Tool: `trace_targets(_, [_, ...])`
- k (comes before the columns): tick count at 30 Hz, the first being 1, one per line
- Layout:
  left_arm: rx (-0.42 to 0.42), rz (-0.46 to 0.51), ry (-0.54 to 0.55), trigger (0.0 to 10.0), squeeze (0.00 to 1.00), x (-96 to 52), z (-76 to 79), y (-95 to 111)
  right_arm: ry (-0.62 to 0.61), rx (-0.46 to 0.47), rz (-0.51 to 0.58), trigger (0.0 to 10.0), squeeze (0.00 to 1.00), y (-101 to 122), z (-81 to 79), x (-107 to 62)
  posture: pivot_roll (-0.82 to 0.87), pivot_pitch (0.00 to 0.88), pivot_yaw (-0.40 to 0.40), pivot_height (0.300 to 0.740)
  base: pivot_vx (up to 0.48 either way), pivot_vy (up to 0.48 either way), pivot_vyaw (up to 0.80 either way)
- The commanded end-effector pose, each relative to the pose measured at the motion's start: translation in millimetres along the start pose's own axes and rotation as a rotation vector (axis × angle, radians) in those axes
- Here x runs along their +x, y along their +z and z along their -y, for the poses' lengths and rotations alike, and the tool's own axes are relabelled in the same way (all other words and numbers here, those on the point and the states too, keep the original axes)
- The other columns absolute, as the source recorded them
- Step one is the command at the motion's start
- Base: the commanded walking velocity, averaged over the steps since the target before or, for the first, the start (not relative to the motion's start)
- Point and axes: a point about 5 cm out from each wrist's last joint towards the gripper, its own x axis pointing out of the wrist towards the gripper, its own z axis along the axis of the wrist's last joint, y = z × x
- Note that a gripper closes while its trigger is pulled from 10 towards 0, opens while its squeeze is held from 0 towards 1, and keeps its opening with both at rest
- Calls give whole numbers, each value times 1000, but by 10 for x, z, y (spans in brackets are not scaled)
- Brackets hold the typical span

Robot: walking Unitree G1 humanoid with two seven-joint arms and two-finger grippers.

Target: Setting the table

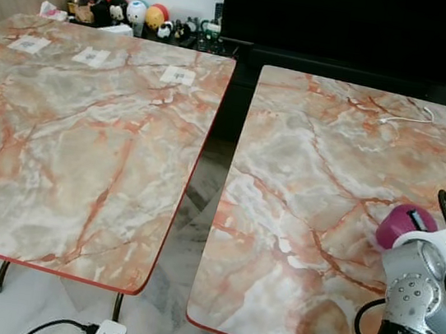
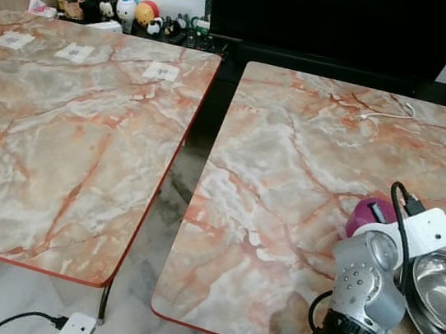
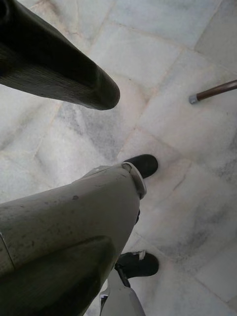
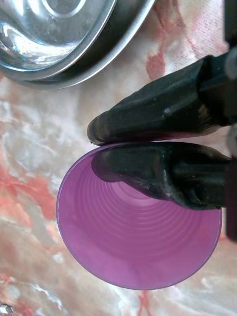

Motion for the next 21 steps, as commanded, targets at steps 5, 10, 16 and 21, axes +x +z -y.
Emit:
trace_targets(5, [7,-27,-5,10000,0,-9,-2,-68,-14,16,18,10000,349,40,16,14,13,65,-41,740,0,0,0])
trace_targets(10, [6,-27,-5,10000,0,-9,-2,-67,-19,22,21,10000,275,35,15,34,14,64,-42,740,0,0,0])
trace_targets(16, [4,-26,-4,10000,0,-8,2,-68,-10,30,24,10000,824,50,-26,20,14,64,-44,740,0,0,0])
trace_targets(21, [4,-26,-5,10000,0,-8,5,-69,-8,32,27,10000,773,53,-32,19,13,64,-46,740,0,0,0])
